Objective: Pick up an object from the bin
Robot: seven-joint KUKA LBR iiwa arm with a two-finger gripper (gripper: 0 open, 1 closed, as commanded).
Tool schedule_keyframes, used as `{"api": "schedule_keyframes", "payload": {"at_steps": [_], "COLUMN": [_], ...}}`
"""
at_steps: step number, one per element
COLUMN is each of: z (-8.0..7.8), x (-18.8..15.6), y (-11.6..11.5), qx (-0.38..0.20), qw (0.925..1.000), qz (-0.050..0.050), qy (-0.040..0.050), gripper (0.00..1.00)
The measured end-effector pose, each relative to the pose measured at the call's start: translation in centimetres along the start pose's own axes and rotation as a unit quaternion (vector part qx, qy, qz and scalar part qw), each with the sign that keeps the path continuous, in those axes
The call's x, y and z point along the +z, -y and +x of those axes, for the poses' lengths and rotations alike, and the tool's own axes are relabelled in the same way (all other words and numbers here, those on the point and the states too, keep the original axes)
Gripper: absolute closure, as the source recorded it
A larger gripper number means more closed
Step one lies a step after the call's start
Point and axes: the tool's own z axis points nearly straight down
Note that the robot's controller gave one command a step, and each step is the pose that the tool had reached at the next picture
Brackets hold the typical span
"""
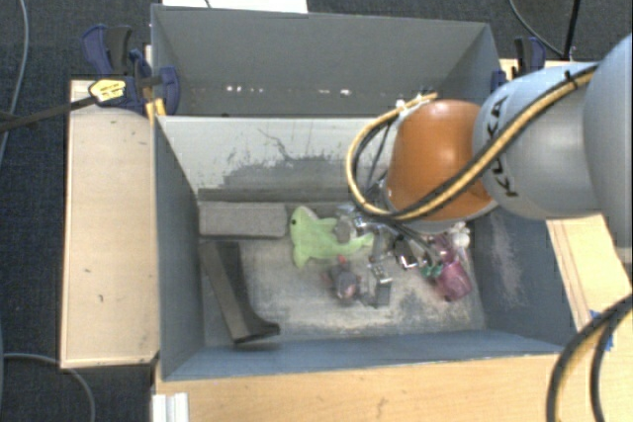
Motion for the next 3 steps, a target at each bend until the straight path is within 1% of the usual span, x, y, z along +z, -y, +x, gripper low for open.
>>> {"api": "schedule_keyframes", "payload": {"at_steps": [1, 2, 3], "z": [-0.8, -0.8, -0.8], "x": [2.2, 2.2, -1.6], "y": [-1.1, -1.1, -1.5], "qx": [0.04, 0.04, 0.035], "qw": [0.9992, 0.9992, 0.9994], "qz": [0.0, 0.0, -0.001], "qy": [-0.0012, -0.0012, -0.0053], "gripper": [1.0, 1.0, 1.0]}}
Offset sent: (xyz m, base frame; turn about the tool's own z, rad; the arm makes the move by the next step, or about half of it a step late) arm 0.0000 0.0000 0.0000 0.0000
